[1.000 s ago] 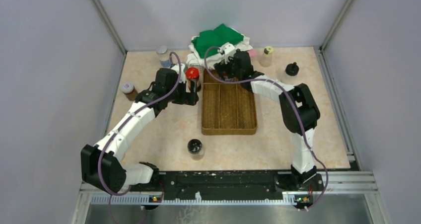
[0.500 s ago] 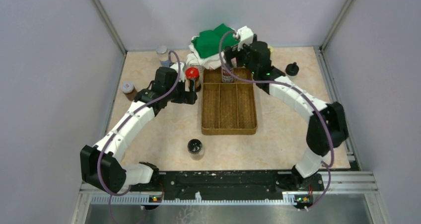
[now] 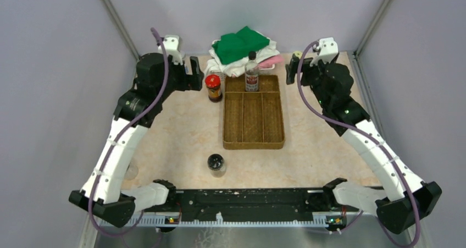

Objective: Organize the condiment bottles
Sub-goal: Pick up the bottle from the corner of the board.

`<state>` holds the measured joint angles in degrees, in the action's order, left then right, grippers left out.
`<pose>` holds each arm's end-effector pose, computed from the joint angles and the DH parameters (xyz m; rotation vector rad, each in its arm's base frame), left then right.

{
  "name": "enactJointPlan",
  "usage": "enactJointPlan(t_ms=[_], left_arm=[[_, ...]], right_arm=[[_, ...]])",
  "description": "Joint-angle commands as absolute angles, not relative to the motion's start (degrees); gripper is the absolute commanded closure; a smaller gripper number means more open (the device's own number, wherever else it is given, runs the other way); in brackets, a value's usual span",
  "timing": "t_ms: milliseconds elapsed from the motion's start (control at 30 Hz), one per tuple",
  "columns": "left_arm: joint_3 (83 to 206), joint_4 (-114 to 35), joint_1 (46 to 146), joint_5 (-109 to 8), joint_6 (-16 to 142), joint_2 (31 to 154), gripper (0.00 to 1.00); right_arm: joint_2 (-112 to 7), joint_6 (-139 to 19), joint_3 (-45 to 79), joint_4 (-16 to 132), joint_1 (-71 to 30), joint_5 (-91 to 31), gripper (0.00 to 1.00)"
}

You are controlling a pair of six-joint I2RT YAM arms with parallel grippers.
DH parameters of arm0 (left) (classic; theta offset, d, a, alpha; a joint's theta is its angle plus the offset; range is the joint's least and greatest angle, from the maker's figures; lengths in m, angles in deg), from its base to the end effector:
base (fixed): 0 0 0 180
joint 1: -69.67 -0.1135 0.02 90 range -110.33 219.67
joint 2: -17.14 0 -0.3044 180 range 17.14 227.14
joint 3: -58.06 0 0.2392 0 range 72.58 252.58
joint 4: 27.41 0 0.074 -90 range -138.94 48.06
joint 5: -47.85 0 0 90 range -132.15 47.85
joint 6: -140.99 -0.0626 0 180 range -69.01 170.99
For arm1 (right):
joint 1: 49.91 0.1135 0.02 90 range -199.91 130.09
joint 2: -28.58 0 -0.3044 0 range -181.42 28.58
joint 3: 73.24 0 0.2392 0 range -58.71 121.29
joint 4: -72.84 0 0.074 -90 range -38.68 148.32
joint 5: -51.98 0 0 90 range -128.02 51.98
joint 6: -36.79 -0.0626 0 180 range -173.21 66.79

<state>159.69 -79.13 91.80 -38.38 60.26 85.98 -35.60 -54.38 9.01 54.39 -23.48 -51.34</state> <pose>0.2241 -0.0867 0.4826 0.1695 1.9049 -0.3089 0.2301 0.0982 0.4608 -0.1656 1.5719 0.1940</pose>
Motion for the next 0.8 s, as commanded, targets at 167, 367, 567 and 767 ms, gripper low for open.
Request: enactJointPlan(t_ms=[167, 367, 567, 767], left_arm=[[153.1, -88.3, 91.3, -29.3, 66.0, 70.4, 0.01], [143.9, -92.7, 91.3, -29.4, 71.4, 61.7, 0.01], [140.3, -97.3, 91.4, -29.0, 74.8, 56.6, 0.01], [139.2, -98.4, 91.3, -26.2, 75.7, 56.6, 0.01]], right_arm=[[-22.8, -59.2, 4.6, 39.6, -23.5, -53.4, 0.01], [-18.6, -59.5, 4.3, 34.2, -23.5, -52.9, 0.01], [-16.9, -60.0, 2.7, 33.3, -23.5, -51.5, 0.01], [-17.1, -60.5, -1.3, 36.1, -23.5, -50.2, 0.01]])
